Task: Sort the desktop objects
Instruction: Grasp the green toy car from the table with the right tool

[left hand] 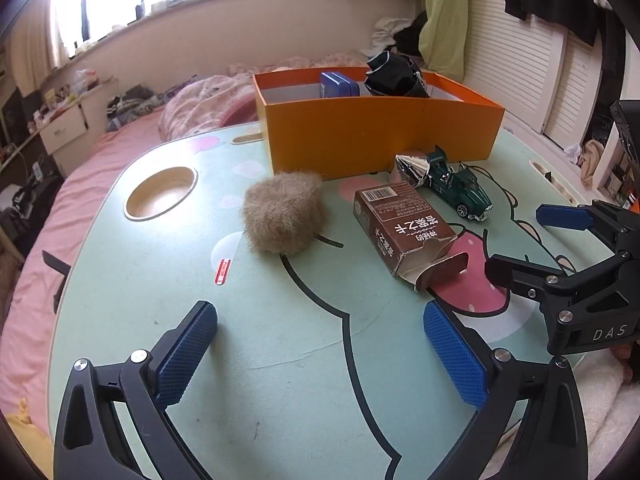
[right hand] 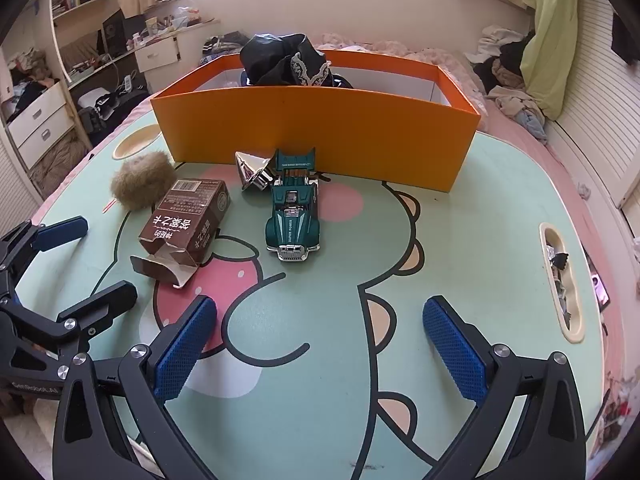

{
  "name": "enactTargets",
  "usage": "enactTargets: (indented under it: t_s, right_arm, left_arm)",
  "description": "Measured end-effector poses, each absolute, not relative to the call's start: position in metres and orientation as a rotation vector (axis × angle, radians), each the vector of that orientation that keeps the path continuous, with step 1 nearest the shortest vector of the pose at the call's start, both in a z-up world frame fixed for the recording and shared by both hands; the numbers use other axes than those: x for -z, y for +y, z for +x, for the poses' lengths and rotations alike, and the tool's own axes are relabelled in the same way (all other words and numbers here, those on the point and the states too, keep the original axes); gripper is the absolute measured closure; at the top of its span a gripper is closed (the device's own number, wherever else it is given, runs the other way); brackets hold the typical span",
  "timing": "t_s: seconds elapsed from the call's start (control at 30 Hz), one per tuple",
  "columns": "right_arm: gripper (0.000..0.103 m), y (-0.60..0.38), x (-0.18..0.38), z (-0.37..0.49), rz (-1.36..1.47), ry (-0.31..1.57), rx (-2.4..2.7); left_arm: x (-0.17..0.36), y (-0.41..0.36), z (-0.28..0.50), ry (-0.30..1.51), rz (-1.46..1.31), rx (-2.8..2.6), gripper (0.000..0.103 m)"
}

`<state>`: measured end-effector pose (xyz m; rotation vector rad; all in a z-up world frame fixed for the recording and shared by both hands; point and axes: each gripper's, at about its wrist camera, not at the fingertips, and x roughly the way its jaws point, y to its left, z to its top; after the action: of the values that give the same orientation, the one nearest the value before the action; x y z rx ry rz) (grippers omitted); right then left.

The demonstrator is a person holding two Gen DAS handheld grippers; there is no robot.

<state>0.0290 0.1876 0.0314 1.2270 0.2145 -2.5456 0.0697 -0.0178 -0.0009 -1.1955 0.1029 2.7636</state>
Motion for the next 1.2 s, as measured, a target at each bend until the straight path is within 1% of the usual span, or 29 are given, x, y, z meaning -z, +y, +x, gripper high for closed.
enactTargets:
  t_s: [0.67, 0.73, 0.83, 0.9, 0.97, 1.03, 1.1, 1.13, 1.17, 1.2]
  right_arm:
    - [0.001, 0.187, -0.031, 0.031, 1.226, 0.210, 2.549]
    - [0.001, 0.190, -0.032, 0.032, 1.222, 0.187, 2.559]
    - [0.001, 0.198, -0.035, 0.033, 1.202, 0.095, 2.549]
    - [0.006, 0.202, -0.038, 0.030, 1.199, 0.044, 2.541]
    - [0.023, 0.202, -0.040, 0.025, 1.205, 0.030, 2.549]
    - [0.026, 0.201, -0.043, 0.017, 1.212, 0.020, 2.551]
    - [0.026, 0.200, -0.046, 0.007, 1.206, -0.015, 2.554]
    - [0.030, 0.200, -0.047, 0.003, 1.211, -0.037, 2.559]
    - [0.037, 0.202, -0.047, 0.000, 1.214, -0.065, 2.556]
    - [0.038, 0.202, -0.047, -0.003, 1.218, -0.096, 2.545]
  left_arm:
    - [0.002, -0.018, 0.072, 0.099, -1.189, -2.763, 0.000]
    - [0.002, -0.018, 0.072, 0.099, -1.188, -2.762, 0.000]
    - [0.002, -0.017, 0.072, 0.098, -1.188, -2.763, 0.000]
    - [0.002, -0.017, 0.072, 0.097, -1.188, -2.763, 0.000]
    - [0.002, -0.017, 0.072, 0.097, -1.188, -2.763, 0.000]
    - [0.002, -0.017, 0.072, 0.098, -1.188, -2.763, 0.000]
    - [0.002, -0.017, 0.072, 0.097, -1.187, -2.763, 0.000]
    - [0.002, -0.017, 0.072, 0.097, -1.187, -2.763, 0.000]
    - [0.002, -0.017, 0.072, 0.097, -1.187, -2.763, 0.000]
    - [0.002, -0.017, 0.072, 0.097, -1.187, -2.763, 0.000]
